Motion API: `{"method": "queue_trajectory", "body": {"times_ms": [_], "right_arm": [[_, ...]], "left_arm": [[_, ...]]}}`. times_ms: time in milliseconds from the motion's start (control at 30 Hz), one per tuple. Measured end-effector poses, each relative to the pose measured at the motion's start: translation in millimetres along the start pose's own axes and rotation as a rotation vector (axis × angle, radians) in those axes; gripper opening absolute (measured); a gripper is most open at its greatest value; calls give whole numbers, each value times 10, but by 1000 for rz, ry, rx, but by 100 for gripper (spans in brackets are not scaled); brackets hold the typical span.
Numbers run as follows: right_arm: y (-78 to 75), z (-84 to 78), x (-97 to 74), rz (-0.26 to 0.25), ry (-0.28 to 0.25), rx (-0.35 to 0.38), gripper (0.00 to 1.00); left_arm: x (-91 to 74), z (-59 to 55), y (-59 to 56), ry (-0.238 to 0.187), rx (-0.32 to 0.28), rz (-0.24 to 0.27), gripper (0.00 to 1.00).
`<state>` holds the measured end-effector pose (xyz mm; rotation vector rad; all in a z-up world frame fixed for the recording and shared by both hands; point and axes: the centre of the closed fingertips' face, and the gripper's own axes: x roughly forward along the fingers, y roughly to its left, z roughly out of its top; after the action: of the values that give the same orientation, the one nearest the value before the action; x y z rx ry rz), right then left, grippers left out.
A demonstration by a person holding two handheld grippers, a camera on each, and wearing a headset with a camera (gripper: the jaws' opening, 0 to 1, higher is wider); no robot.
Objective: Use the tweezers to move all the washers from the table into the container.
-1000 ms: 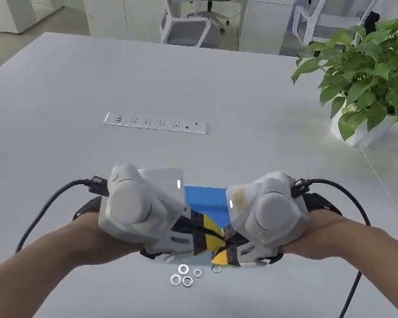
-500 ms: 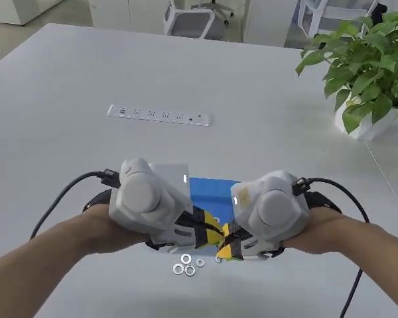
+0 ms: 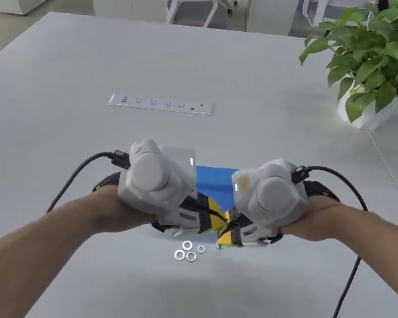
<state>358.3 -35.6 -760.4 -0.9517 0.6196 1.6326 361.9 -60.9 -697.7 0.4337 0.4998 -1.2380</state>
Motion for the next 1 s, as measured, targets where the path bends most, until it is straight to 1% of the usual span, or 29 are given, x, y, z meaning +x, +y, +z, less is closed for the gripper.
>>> {"method": "queue_trajectory", "body": {"times_ms": [233,333,600,1000], "right_arm": [[1,-46,10,-1,0,8,9],[-18,-53,11,-8,-8,15,9],[-18,-44,1,-13,-7,12,9],[-24,-59,16,-16,-8,10,9]], "left_arm": [[58,-4,13,10,0,-14,6],[61,5,20,6,-2,-15,6],[50,14,13,9,3,-24,6],[57,-1,17,14,3,-21,6]]}}
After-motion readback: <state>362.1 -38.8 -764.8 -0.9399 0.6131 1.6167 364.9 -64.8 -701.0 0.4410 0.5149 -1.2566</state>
